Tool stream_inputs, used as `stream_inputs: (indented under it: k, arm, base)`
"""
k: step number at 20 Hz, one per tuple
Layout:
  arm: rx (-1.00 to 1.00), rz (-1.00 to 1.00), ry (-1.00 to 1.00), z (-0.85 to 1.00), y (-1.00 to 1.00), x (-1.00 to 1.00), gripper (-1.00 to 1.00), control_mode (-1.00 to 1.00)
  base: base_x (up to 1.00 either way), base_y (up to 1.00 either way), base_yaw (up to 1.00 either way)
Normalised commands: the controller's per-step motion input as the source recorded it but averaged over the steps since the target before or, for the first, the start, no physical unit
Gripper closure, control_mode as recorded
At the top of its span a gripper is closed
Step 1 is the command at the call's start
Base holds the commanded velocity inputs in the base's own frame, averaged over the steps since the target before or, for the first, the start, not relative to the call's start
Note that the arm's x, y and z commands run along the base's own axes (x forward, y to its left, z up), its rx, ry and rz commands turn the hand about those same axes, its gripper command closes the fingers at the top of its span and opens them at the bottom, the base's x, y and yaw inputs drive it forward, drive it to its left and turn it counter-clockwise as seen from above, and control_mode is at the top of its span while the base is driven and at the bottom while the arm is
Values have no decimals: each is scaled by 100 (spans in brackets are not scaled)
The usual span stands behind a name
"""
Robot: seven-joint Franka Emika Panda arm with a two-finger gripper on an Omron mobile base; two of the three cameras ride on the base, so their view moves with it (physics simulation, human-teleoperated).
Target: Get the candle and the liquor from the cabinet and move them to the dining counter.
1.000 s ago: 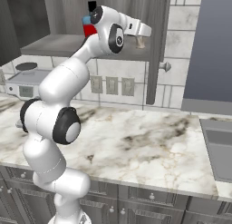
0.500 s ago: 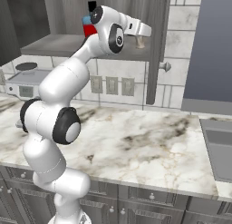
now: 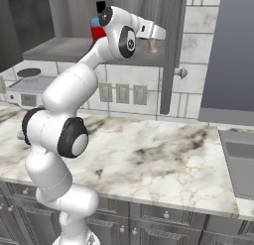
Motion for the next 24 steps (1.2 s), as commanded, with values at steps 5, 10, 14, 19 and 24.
stream_inputs:
  k: [5,10,14,19,24]
  arm:
    - [0,0,0,0,0,-9,100,-100]
    - [0,3,0,0,17,-48,100,-100]
    - [0,5,1,0,37,-79,100,-100]
    - [0,5,0,-1,51,-85,100,-100]
    - [0,10,0,0,40,-98,100,-100]
  base:
    - [0,0,0]
    - [0,0,0]
    - [0,0,0]
    - [0,0,0]
    - [0,0,0]
